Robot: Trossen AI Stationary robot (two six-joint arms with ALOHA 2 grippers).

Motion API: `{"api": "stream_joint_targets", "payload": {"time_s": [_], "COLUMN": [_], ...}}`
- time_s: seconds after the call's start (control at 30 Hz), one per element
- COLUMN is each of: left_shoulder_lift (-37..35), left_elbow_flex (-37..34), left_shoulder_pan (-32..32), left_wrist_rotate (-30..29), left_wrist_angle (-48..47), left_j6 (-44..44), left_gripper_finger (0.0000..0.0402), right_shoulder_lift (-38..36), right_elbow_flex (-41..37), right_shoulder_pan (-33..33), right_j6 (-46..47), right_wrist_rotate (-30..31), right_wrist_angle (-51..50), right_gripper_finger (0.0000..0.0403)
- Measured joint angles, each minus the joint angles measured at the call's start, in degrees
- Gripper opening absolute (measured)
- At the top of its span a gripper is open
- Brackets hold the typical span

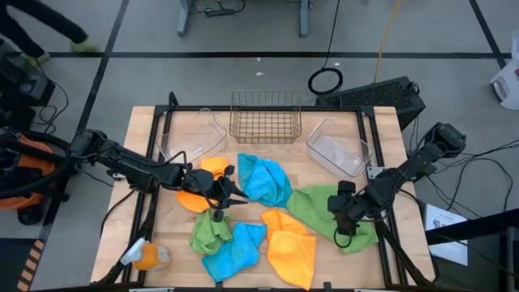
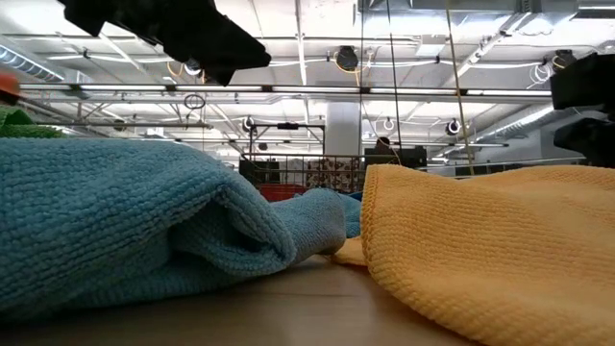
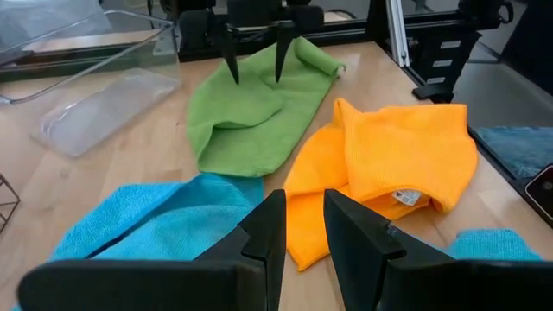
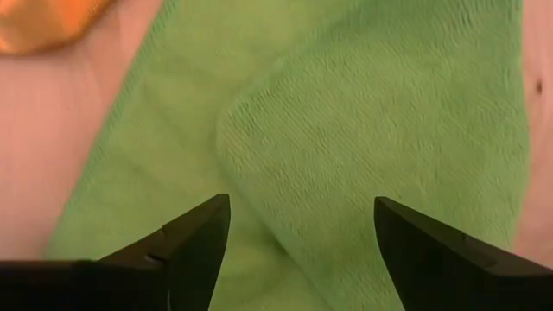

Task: Sort microfiber towel by color & place in baskets
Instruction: Put the right green towel into the right transparent bin

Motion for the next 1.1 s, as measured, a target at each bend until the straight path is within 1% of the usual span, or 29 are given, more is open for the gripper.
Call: {"api": "stream_joint_targets", "payload": {"time_s": [0.17, 0.27, 0.5, 0.73, 0.83, 0.9, 1.1], "left_shoulder_lift": [0.0, 0.0, 0.0, 0.0, 0.0, 0.0, 0.0], "left_elbow_flex": [0.0, 0.0, 0.0, 0.0, 0.0, 0.0, 0.0], "left_shoulder_pan": [0.0, 0.0, 0.0, 0.0, 0.0, 0.0, 0.0], "left_wrist_rotate": [0.2, 0.2, 0.2, 0.2, 0.2, 0.2, 0.2], "left_wrist_angle": [0.4, 0.3, 0.1, 0.1, 0.1, 0.1, 0.4], "left_j6": [0.0, 0.0, 0.1, 0.1, 0.0, 0.1, 0.0], "left_gripper_finger": [0.0089, 0.0089, 0.0089, 0.0089, 0.0089, 0.0089, 0.0089], "right_shoulder_lift": [0.0, 0.7, 6.5, 11.0, 11.3, 11.4, 11.5], "right_elbow_flex": [0.0, 0.0, 0.0, 0.4, 0.3, 0.3, 0.1], "right_shoulder_pan": [0.9, 1.1, 1.1, 1.1, 1.1, 1.1, 1.1], "right_j6": [2.2, 2.0, 1.2, 1.7, 1.7, 1.5, 1.9], "right_wrist_rotate": [-0.1, -1.8, -5.8, -7.1, -7.6, -7.5, -7.0], "right_wrist_angle": [-2.5, -2.4, -3.1, -1.9, -0.2, 2.1, 7.2], "right_gripper_finger": [0.0277, 0.0276, 0.0258, 0.0237, 0.0213, 0.0188, 0.0086]}}
